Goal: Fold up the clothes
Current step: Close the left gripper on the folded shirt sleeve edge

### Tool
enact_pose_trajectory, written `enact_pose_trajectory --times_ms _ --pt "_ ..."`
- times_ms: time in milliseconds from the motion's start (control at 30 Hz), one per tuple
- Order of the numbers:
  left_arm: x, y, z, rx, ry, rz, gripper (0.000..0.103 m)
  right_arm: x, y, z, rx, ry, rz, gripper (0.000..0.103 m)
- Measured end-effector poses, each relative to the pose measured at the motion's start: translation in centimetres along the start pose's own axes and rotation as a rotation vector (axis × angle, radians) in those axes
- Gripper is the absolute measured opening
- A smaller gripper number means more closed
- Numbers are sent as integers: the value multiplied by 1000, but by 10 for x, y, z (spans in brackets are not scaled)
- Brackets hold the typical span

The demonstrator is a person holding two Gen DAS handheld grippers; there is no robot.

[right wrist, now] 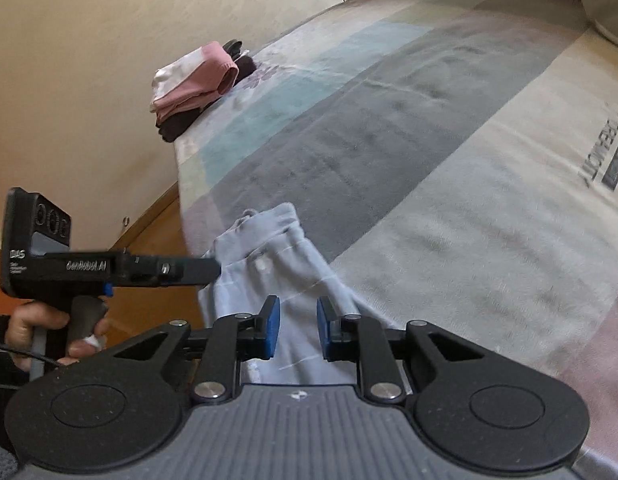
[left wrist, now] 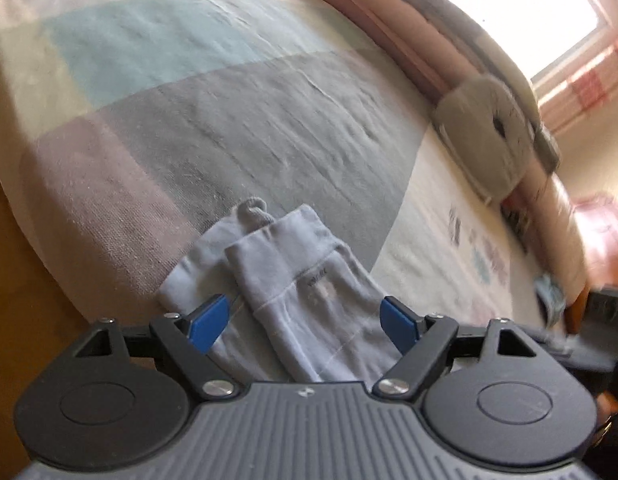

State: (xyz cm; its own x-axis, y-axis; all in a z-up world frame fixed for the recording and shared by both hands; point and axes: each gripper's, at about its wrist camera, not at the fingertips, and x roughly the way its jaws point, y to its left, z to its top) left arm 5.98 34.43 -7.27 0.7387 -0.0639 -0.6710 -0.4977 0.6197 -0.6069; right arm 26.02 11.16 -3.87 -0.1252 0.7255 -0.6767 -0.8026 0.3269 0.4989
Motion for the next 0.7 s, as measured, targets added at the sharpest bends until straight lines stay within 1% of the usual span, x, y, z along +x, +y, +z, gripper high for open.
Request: enact_pose_trajectory --times_ms 67,133,233,267,333,400,467,533,567,633,700 --pt "-2 1 5 -18 -9 -20 82 -2 -2 -4 19 7 -4 24" --pt "0 -1 10 -4 -16 -35 82 -5 -5 -7 36 7 -11 24" --pt "10 3 14 -41 14 -7 82 -9 -11 -10 75 -8 -17 24" --pt "12 5 15 -58 19 -10 82 -11 -13 -11 92 -11 -17 24" --pt "11 3 17 -58 22 -22 82 -14 -16 -12 120 -16 -24 25" --pt "12 3 19 -51 13 -34 82 -18 -15 -14 128 -23 -32 26" --pt "14 7 23 -75 8 -41 82 -24 -15 -17 136 -34 -29 28" --pt "17 11 24 -115 9 -86 82 -29 -15 -19 136 -40 -37 30" --pt "18 13 24 -133 13 -117 84 -31 -15 -19 136 -43 -41 31" --pt "22 18 21 -154 40 -156 84 -35 -15 -21 137 -48 -48 32" --pt "26 22 17 -172 41 -153 84 -39 -18 -24 146 -50 -53 33"
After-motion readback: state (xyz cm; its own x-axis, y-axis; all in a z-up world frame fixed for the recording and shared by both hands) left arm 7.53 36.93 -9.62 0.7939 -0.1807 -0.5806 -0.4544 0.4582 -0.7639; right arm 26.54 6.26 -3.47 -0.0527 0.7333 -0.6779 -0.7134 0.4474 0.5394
